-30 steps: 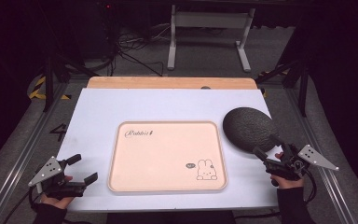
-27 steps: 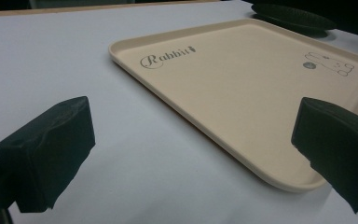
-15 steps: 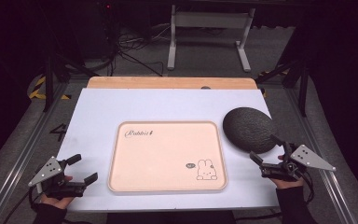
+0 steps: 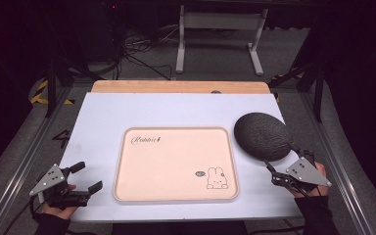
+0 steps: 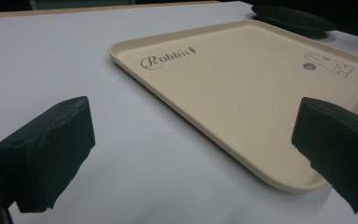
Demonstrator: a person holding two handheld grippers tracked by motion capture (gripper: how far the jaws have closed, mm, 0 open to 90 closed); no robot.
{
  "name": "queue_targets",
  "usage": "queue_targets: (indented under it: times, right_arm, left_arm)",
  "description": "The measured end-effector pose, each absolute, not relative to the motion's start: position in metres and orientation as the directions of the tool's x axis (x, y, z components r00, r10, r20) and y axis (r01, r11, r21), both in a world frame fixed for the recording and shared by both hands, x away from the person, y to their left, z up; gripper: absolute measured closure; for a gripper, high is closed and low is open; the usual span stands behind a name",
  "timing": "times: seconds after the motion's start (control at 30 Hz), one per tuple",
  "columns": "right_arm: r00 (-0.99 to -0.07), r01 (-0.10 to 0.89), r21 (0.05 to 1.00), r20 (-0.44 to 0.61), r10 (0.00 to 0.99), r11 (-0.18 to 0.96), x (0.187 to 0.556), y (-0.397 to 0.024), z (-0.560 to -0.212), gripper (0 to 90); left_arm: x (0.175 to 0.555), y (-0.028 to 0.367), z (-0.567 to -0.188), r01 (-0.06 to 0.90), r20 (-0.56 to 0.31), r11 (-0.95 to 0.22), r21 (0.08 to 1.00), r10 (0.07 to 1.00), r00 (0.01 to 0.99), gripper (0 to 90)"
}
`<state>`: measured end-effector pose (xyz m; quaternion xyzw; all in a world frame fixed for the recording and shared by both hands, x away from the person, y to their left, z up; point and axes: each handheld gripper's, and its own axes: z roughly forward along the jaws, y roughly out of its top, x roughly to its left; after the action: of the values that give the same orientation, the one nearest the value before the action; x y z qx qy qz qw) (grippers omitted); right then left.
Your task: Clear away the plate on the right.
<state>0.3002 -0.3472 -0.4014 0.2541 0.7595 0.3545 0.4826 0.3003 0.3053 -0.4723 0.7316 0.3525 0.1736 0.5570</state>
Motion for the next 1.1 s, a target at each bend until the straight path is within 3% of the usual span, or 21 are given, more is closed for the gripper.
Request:
queue_targets:
  times: [0.4, 0.93, 1.1]
  right_arm:
    - [-0.354, 0.018, 0.537, -0.785, 0.508, 0.843, 0.297, -0.338, -0.42, 36.7]
    - [-0.319, -0.017, 0.316, -0.901, 0.294, 0.949, 0.305, -0.327, -0.446, 37.1]
    - [-0.321, -0.057, 0.2, -0.931, 0.172, 0.978, 0.305, -0.323, -0.455, 39.0]
  left_arm:
    - [0.3, 0.305, -0.472, 0.323, -0.14, -0.13, 0.937, 0.71, 0.69, 0.1]
    - [0.3, 0.306, -0.472, 0.32, -0.143, -0.121, 0.94, 0.711, 0.689, 0.1]
    - [0.3, 0.306, -0.473, 0.321, -0.143, -0.121, 0.939, 0.711, 0.688, 0.1]
